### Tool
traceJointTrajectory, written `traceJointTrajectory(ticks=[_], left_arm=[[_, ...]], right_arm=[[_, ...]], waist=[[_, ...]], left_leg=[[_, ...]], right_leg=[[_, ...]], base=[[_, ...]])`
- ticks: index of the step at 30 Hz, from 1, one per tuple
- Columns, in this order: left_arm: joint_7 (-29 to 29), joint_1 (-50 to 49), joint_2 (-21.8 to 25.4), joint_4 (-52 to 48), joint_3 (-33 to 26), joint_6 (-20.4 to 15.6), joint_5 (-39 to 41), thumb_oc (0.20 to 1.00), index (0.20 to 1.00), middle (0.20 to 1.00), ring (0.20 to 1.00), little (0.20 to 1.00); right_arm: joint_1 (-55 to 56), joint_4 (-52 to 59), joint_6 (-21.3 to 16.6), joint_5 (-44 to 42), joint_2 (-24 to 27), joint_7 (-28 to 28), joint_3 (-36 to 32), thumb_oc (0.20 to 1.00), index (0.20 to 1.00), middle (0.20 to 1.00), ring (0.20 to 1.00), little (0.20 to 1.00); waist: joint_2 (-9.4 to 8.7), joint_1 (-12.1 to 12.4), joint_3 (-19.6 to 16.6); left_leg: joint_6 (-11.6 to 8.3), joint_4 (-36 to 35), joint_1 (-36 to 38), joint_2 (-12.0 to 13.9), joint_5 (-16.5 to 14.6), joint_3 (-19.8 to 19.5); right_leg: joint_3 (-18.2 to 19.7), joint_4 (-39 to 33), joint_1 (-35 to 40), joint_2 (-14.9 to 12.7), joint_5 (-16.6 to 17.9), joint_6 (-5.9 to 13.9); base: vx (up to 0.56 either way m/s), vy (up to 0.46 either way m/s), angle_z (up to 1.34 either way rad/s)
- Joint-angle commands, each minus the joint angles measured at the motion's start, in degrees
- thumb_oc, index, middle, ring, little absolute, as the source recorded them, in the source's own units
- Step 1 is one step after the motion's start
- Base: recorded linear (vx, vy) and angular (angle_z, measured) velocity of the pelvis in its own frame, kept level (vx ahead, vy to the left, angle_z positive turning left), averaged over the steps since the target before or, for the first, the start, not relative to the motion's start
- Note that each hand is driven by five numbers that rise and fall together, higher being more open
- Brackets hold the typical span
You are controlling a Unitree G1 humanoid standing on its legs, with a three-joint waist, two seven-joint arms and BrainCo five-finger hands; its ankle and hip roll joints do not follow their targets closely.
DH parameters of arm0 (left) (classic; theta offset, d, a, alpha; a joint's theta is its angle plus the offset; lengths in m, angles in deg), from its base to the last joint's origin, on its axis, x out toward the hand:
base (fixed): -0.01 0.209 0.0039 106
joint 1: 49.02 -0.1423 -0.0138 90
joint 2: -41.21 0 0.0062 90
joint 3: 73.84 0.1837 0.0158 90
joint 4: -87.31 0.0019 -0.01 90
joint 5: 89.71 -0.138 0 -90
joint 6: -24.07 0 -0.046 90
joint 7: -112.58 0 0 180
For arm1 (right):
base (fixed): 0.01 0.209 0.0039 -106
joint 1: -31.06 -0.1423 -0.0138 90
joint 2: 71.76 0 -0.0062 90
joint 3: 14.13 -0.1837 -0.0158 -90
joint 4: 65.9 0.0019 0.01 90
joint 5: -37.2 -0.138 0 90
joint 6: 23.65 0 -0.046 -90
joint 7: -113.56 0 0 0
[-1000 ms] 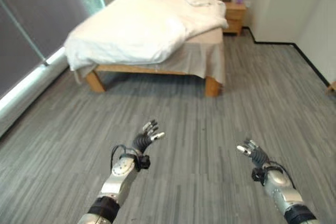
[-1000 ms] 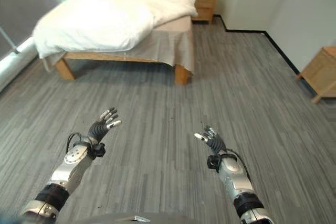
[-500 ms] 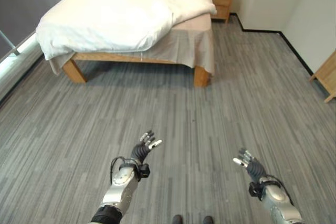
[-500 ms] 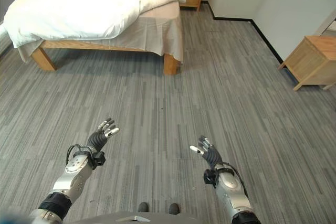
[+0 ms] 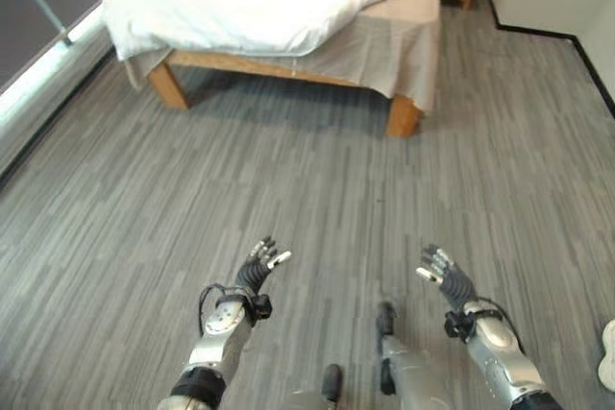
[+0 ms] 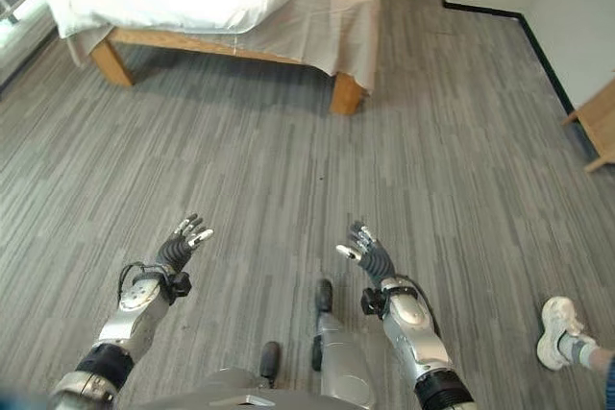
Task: Making the bed.
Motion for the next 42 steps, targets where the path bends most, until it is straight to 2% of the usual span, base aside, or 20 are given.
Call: traceJointTrajectory(ticks=[1,2,5,7,9,12,13,15,16,17,19,20,21,24,27,28,30,32,33,42], left_arm=[[0.64,0.41,1.02,-7.45,0.93,-2.98,-3.63,1.0,1.0,1.0,1.0,1.0],[0.68,-0.18,0.58,-7.35,1.27,-2.78,-4.16,1.0,1.0,1.0,1.0,1.0],[0.44,-1.0,-0.27,-7.63,0.5,-2.31,-2.07,1.0,1.0,1.0,1.0,1.0],[0.54,-0.44,-0.67,-7.94,0.01,-2.28,0.54,1.0,1.0,1.0,1.0,1.0],[-0.16,-0.33,-0.89,-8.29,0.04,-1.95,0.69,1.0,1.0,1.0,1.0,1.0],[-0.33,-0.16,-1.3,-7.88,-0.1,-2.06,1.31,1.0,1.0,1.0,1.0,1.0],[0.53,-1.64,-1.3,-7.61,-0.76,-2.31,2.15,1.0,1.0,1.0,1.0,1.0],[0.76,-2.71,-1.17,-7.66,-0.95,-2.47,2.04,1.0,1.0,1.0,1.0,1.0],[0.59,-6.3,-0.64,-8.88,-3.04,-2.88,0.93,1.0,1.0,1.0,1.0,1.0],[0.62,-6.91,-0.7,-8.76,-3.6,-2.82,0.67,1.0,1.0,1.0,1.0,1.0],[0.57,-6.6,-0.45,-8.61,-4.17,-2.69,0.41,1.0,1.0,1.0,1.0,1.0],[0.78,-7.18,-0.22,-10.07,-5.08,-2.76,0.32,1.0,1.0,1.0,1.0,1.0],[0.41,-7.56,-0.33,-10.35,-5.08,-3.12,0.34,1.0,1.0,1.0,1.0,1.0],[-0.97,-6.36,-0.47,-11.25,-6.19,-2.99,1.31,1.0,1.0,1.0,1.0,1.0],[-1.14,-4.7,0.39,-11.41,-6.32,-3.26,1.2,1.0,1.0,1.0,1.0,1.0],[-1.14,-4.73,0.41,-11.41,-6.36,-3.26,1.19,1.0,1.0,1.0,1.0,1.0],[-0.8,-4.09,0.62,-11.8,-6.13,-3.32,1.72,1.0,1.0,1.0,1.0,1.0],[2.99,-3.32,0.21,-11.87,-3.15,-2.99,2.07,1.0,1.0,1.0,1.0,1.0],[2.83,-3.57,0.52,-10.32,-2.73,-3.4,0.65,1.0,1.0,1.0,1.0,1.0],[3.82,-11.75,-1.71,-10.19,-4.09,-1.87,4.35,1.0,1.0,1.0,1.0,1.0]], right_arm=[[-2.26,2.86,-2.44,-2.35,0.99,1.44,-0.73,1.0,1.0,1.0,1.0,1.0],[-2.52,2.4,-2.28,-2.14,1.4,1.84,-0.1,1.0,1.0,1.0,1.0,1.0],[-2.76,2.46,-1.65,-1.5,3.04,1.91,1.09,1.0,1.0,1.0,1.0,1.0],[-4.18,3.78,-1.92,-2.78,4.17,1.91,1.88,1.0,1.0,1.0,1.0,1.0],[-6.13,3.21,-1.68,-1.53,5.77,0.74,1.91,1.0,1.0,1.0,1.0,1.0],[-8.15,2.86,-1.56,-1.17,6.03,-0.3,1.77,1.0,1.0,1.0,1.0,1.0],[-8.54,4.19,-2.17,-2.46,5.77,-0.34,0.87,1.0,1.0,1.0,1.0,1.0],[-8.12,4.43,-2.3,-2.47,5.65,-0.12,0.74,1.0,1.0,1.0,1.0,1.0],[-6.99,4.31,-2.38,-1.08,5.37,0.51,1.11,1.0,1.0,1.0,1.0,1.0],[-6.9,3.82,-2.1,-0.02,5.24,0.9,1.17,1.0,1.0,1.0,1.0,1.0],[-6.88,3.74,-1.87,0.98,5.13,0.7,0.96,1.0,1.0,1.0,1.0,1.0],[-7.29,3.79,-1.07,1.47,4.47,1.37,0.7,1.0,1.0,1.0,1.0,1.0],[-7.13,3.36,-1.35,1.52,3.58,1.86,1.51,1.0,1.0,1.0,1.0,1.0],[-7.29,1.51,-1.55,1.26,0.94,1.08,2.09,1.0,1.0,1.0,1.0,1.0],[-7.53,0.18,-1.22,0.36,-0.41,1.14,1.62,1.0,1.0,1.0,1.0,1.0],[-7.52,0.2,-1.21,0.37,-0.43,1.14,1.65,1.0,1.0,1.0,1.0,1.0],[-6.86,0.86,-0.71,1.5,0.6,1.56,1.06,1.0,1.0,1.0,1.0,1.0],[-1.86,2.61,-0.08,2.88,3.58,1.82,-2.79,1.0,1.0,1.0,1.0,1.0],[-1.93,2.98,-0.17,2.91,4.08,2.63,-2.79,1.0,1.0,1.0,1.0,1.0],[-4.81,5.74,-2.38,0.7,6.2,1.14,-5.96,1.0,1.0,1.0,1.0,1.0]], waist=[[1.88,-1.76,-3.56],[2.53,-1.64,-4.22],[2.41,-1.49,-4.83],[0.46,0.79,-2.14],[-0.59,4.27,-0.34],[-1.03,6.29,0.17],[-0.24,8.19,-0.42],[0.09,9.08,-0.85],[1.53,11.51,-2.53],[1.89,12.29,-3.36],[2.12,12.27,-3.94],[1.91,12.81,-5.42],[1.4,13.16,-6.42],[1.13,12.82,-5.71],[4.19,10.08,-4.77],[3.91,9.5,-4.38],[4.52,7.78,-4.65],[2.4,5.98,-5.04],[2.21,6.41,-5.83],[0.3,8.77,-8.56]], left_leg=[[-6.47,-0.05,15.19,8.6,1.62,-2.3],[-7.98,4.02,14.59,9.78,4.27,-1.5],[-10.72,27.09,6.2,10.37,19.59,0.21],[-8.07,42.52,-2.86,9.19,21.31,2.77],[-5.67,47.49,-11.57,5.44,17.57,3.36],[-4.98,44.35,-18.15,3.9,15.07,4.91],[-5.37,28.62,-20.11,3.86,14.48,7.12],[-5.4,22.86,-19.2,2.85,14.74,7.19],[-4.89,6.76,-17.66,-0.85,15.97,4.96],[-5.05,3.57,-17.31,-1.13,16.85,5.81],[-5.05,1.99,-16.91,-1.57,17.62,9.31],[-2.93,3.7,-15.25,-1.85,15.52,13.47],[-1.8,2.7,-13.37,-2.51,14.6,12.52],[0.62,0.41,-6.94,-2.4,11.52,10.42],[1.17,-1.3,-2.06,0.02,10.31,7.01],[1.18,-1.47,-1.58,-0.36,10.38,6.49],[0.54,-2.03,0.38,-0.08,10.29,3.16],[-1.4,-1.58,-0.06,-2.13,8.69,-3.56],[-1.62,-2.04,0.25,-1.93,8.36,-4.33],[-2.98,-3.5,0.05,-1.61,7.98,-7.88]], right_leg=[[-2.63,-0.08,1.0,0.66,11.2,2.53],[-2.94,0.22,2.52,1.4,10.52,1.67],[-2.49,2.39,7.92,1.73,6.73,-2.31],[-0.86,2.31,12.79,1.92,4.34,-5.53],[1.58,1.53,16.89,2.23,2.04,-6.35],[2.99,0.77,19.93,2.07,0.99,-6.4],[4.59,-0.33,23.27,2.98,-0.61,-5.94],[5.01,-0.47,24.51,3.04,-1.41,-5.66],[7.2,-0.93,28.14,5.16,-3.91,-5.27],[8.0,-0.99,30.26,5.59,-5.29,-5.34],[8.12,-0.7,31.66,6.0,-6.15,-5.49],[7.11,2.7,31.89,5.01,-8.04,-4.83],[6.13,6.62,30.91,4.15,-7.85,-4.12],[6.32,33.66,20.44,0.76,6.33,3.95],[4.22,37.73,11.66,-0.92,3.23,0.42],[3.76,38.18,12.07,-1.4,2.65,0.41],[4.47,28.53,10.8,-1.67,0.78,-0.84],[14.86,6.82,15.54,1.25,-0.37,0.74],[13.81,2.92,17.62,0.92,-0.01,1.15],[9.79,-1.06,20.79,1.66,0.64,-1.21]], base=[[0.53,-0.214,0.58],[0.6,-0.238,0.58],[0.59,-0.266,0.19],[0.5,-0.4,0.1],[0.45,-0.295,-0.39],[0.39,-0.087,-0.85],[0.76,-0.025,-0.6],[0.66,0.043,-0.56],[0.72,0.054,-0.78],[0.91,0.06,-0.81],[0.46,0.029,-0.79],[0.49,0.087,-0.42],[0.64,0.126,-0.04],[0.36,0.114,-0.04],[0.22,0.034,0.28],[0.34,-0.032,0.64],[0.32,-0.126,0.82],[0.43,-0.273,2.08],[0.34,-0.245,2.75],[0.16,-0.068,0.64]])
